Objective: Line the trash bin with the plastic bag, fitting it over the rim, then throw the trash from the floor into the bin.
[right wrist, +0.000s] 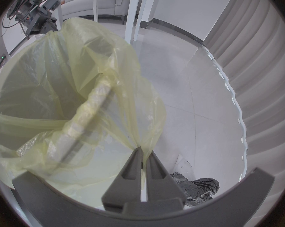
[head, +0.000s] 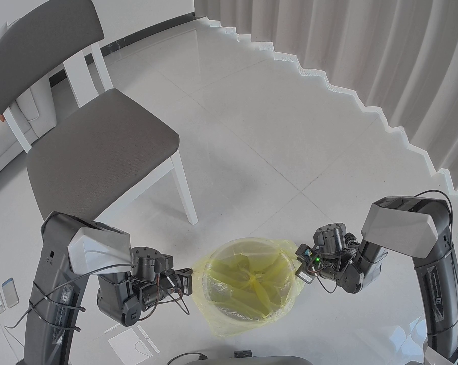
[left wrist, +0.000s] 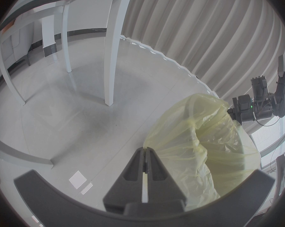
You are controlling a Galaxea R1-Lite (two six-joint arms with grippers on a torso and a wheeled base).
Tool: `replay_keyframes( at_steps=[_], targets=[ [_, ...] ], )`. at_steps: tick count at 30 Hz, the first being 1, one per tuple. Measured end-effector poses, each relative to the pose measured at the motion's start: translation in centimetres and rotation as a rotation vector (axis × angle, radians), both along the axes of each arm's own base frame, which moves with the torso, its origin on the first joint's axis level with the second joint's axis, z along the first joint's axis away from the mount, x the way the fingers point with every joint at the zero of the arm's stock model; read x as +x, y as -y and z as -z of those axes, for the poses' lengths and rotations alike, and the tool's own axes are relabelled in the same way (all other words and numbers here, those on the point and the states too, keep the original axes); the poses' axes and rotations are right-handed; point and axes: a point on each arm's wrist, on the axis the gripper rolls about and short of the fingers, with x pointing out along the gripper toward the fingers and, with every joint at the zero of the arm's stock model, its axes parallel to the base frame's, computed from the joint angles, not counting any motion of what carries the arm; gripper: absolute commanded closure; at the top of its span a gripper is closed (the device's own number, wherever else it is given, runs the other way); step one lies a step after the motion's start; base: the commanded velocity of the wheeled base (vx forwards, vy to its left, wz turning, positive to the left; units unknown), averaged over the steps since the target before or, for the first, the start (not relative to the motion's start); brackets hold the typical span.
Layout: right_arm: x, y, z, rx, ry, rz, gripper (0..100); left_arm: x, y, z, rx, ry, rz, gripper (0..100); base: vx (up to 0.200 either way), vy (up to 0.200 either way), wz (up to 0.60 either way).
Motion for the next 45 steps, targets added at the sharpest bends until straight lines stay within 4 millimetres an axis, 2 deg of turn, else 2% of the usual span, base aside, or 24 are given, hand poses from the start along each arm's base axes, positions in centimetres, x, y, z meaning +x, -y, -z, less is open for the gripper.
replay_keyframes(
  at_steps=[15, 16, 24, 35, 36, 42, 45],
  targets=[
    [-0.2, 0.2, -0.2, 0.001, -0.006, -0.008, 100, -0.8, -0.6, -0.6, -0.013, 0.029, 0.017, 100, 0.0, 0.0, 0.0],
    [-0.2, 0.3, -0.2, -0.001, -0.007, -0.007, 0, -0.9, -0.6, -0.6, -0.012, 0.028, 0.018, 100, 0.0, 0.0, 0.0],
    [-0.4, 0.6, -0.4, -0.001, 0.011, -0.005, 0, -1.3, -0.6, -0.7, -0.019, 0.021, 0.035, 100, 0.0, 0.0, 0.0],
    [-1.7, 3.4, -3.0, 0.019, 0.133, 0.037, 0, -1.5, -0.8, -1.0, -0.043, 0.058, 0.043, 100, 0.0, 0.0, 0.0],
    [-1.9, 3.5, -3.3, 0.025, 0.151, 0.037, 0, -1.6, -0.8, -1.1, -0.044, 0.061, 0.042, 0, 0.0, 0.0, 0.0],
    [-3.3, 4.1, -5.8, 0.087, 0.266, 0.047, 0, -1.9, -1.0, -1.0, -0.043, 0.061, 0.038, 0, 0.0, 0.0, 0.0],
    [-3.6, 4.5, -7.1, 0.186, 0.274, 0.085, 0, -2.1, -1.2, -1.0, -0.04, 0.056, 0.034, 0, 0.0, 0.0, 0.0]
  ],
)
